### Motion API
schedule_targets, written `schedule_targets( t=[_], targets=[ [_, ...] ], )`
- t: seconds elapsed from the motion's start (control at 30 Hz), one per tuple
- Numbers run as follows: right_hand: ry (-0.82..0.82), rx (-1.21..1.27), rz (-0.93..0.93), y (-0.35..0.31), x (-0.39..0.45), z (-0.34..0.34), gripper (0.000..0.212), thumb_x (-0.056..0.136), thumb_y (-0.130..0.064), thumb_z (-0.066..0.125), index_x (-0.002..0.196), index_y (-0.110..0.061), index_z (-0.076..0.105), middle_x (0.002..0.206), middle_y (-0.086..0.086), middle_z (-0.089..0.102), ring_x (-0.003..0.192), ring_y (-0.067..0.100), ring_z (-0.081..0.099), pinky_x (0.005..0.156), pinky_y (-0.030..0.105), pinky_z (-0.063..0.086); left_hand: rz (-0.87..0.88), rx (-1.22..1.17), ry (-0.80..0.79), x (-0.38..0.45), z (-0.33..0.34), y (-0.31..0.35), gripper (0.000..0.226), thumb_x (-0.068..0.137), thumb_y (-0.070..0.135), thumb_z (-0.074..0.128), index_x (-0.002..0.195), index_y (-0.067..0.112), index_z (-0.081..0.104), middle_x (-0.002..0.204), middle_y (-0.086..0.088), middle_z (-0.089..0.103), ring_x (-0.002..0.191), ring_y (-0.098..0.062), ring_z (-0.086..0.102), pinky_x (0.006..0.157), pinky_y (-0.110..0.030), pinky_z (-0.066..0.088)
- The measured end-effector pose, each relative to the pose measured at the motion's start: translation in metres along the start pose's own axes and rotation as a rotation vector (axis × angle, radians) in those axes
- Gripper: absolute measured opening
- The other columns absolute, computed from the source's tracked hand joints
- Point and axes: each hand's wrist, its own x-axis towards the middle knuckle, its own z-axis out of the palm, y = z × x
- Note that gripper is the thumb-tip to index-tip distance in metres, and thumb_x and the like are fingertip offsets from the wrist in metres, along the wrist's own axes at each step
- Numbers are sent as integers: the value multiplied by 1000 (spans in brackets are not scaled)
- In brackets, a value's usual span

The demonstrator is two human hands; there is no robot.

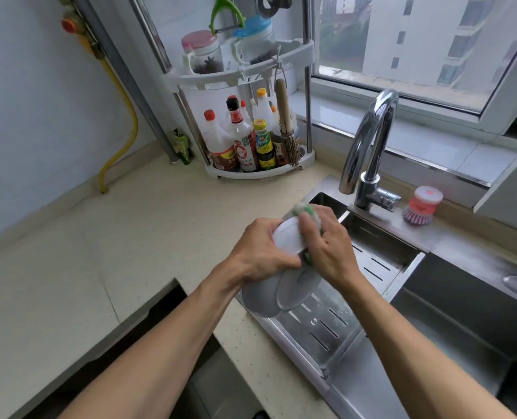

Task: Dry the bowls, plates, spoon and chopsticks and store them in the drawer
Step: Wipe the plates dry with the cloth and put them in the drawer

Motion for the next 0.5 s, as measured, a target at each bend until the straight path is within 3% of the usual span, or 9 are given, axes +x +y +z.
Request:
schedule_targets(
  t=[0.07,0.17,0.23,0.33,0.4,0.5],
  targets=[
    [26,138,184,7,8,-5,40,95,-59,31,94,-34,62,98,-5,61,93,18,57,75,33,43,6,-24,38,0,0,-1,41,63,13,85,101,18,71,96,-5,71,86,-25,70,70,-42,63],
    [10,3,1,3,2,8,49,96,-56,33,129,-30,60,132,0,54,120,18,51,99,35,41,-12,-100,113,2,1,-3,38,57,21,85,93,20,71,90,-2,72,81,-21,69,70,-39,62],
    [-23,-41,-98,3,-1,20,50,98,-55,32,136,-33,55,144,-2,46,131,16,43,107,35,35,-19,-101,118,2,1,-5,40,55,25,86,91,18,71,88,-1,72,79,-20,69,67,-36,61],
    [-25,115,124,9,14,7,51,99,-59,25,109,-27,64,114,1,60,105,21,57,93,46,49,1,-78,103,-2,0,-6,43,52,22,84,94,17,73,89,-3,73,80,-23,70,65,-38,61],
    [-23,148,225,11,17,3,52,100,-55,24,103,-23,64,105,5,63,101,26,59,87,45,47,-5,-93,128,-2,0,-8,42,55,14,81,96,17,75,90,-6,74,82,-27,71,68,-45,62],
    [-21,-19,7,-2,3,19,51,100,-52,29,132,-27,59,139,0,53,128,16,46,108,35,36,-50,-130,174,1,3,-12,37,52,19,78,88,13,73,84,-6,73,73,-24,69,69,-49,59]
  ],
)
